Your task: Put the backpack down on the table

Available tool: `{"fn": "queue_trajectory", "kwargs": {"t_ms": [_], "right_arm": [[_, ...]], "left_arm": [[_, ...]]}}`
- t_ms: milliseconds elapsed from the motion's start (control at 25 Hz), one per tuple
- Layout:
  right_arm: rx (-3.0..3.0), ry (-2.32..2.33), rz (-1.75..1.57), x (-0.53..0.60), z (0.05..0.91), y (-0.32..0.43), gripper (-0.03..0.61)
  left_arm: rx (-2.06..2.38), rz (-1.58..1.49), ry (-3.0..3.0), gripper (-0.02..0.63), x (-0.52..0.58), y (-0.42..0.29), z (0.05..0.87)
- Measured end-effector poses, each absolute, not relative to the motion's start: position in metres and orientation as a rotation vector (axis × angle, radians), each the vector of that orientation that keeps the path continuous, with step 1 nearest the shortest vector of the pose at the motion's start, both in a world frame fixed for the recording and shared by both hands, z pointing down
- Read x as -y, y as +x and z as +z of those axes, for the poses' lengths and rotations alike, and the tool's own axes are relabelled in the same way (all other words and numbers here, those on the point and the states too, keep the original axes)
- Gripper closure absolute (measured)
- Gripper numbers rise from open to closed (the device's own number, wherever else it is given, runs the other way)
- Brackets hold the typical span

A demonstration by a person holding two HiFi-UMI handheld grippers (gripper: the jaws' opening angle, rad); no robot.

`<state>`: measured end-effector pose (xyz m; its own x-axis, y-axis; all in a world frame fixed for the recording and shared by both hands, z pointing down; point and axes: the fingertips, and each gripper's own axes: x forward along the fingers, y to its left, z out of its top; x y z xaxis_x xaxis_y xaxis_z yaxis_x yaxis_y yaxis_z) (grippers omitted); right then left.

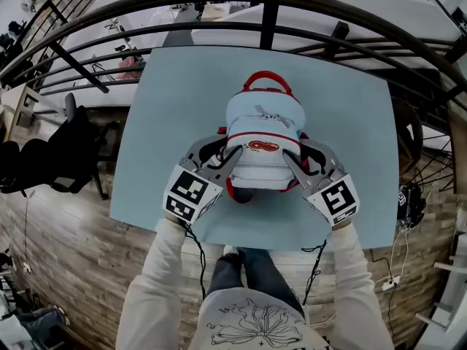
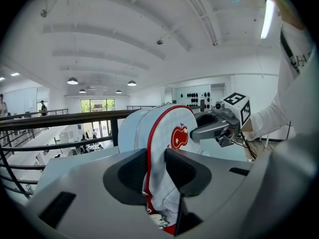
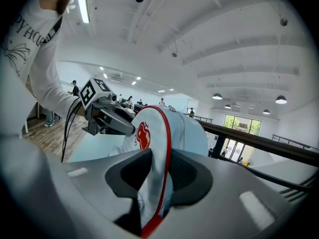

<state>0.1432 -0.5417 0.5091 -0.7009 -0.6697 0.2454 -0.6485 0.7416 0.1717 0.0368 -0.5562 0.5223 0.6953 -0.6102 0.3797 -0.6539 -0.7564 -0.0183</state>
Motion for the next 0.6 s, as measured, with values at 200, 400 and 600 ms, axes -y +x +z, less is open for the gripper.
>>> {"fn": "queue_trajectory", "kwargs": {"t_ms": [200, 400, 600], "right_arm": [[2.632, 1.008, -0.088, 0.537, 0.523, 0.149, 0.462], [2.644, 1.012, -0.076, 0.533, 0.529, 0.155, 0.456], [2.653, 1.031, -0.043, 0.528, 0.532, 0.154, 0.445]], "left_arm": [[1.029, 0.561, 2.762, 0.497, 0.550, 0.038, 0.532], [1.025, 0.542, 2.748, 0.496, 0.545, 0.042, 0.536], [1.022, 0.500, 2.732, 0.491, 0.540, 0.040, 0.538]]}}
